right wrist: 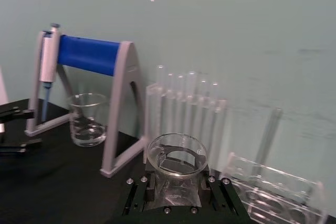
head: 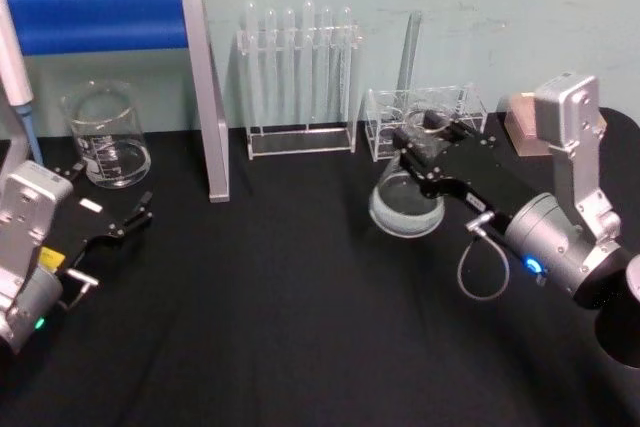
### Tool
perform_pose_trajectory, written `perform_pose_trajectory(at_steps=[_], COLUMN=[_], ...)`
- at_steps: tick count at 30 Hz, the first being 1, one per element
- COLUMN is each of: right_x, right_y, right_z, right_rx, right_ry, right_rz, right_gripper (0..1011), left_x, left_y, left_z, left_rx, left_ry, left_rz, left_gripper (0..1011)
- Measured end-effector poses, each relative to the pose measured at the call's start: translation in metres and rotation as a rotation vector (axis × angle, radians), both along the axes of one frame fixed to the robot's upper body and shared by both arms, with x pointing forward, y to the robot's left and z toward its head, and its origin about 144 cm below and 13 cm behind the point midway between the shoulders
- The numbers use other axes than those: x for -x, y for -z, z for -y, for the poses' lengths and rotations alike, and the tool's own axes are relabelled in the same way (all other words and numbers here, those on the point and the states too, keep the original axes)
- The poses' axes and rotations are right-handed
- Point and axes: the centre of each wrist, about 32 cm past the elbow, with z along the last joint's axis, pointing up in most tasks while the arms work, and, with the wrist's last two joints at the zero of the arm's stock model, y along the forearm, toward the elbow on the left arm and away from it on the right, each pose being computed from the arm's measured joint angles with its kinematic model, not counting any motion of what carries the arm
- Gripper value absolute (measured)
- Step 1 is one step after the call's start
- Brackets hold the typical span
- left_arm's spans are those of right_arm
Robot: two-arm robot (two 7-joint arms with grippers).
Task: Grasp the erlenmeyer flask with one hand, shake it three times, then place it back.
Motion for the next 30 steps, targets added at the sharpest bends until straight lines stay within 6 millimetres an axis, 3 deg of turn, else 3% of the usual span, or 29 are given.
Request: perform_pose_trajectory(at_steps=[11, 30], right_x=[0.004, 0.004], right_y=[0.002, 0.006], right_z=[-0.011, -0.012], right_rx=[0.002, 0.001], right_ry=[-0.063, -0.07], right_rz=[-0.009, -0.012], right_gripper=[456, 456], left_x=[0.0, 0.0], left_y=[0.0, 0.0], left_z=[0.0, 0.0], left_rx=[0.0, 0.0], left_ry=[0.0, 0.0], left_rz=[0.0, 0.0], left_gripper=[1001, 1001])
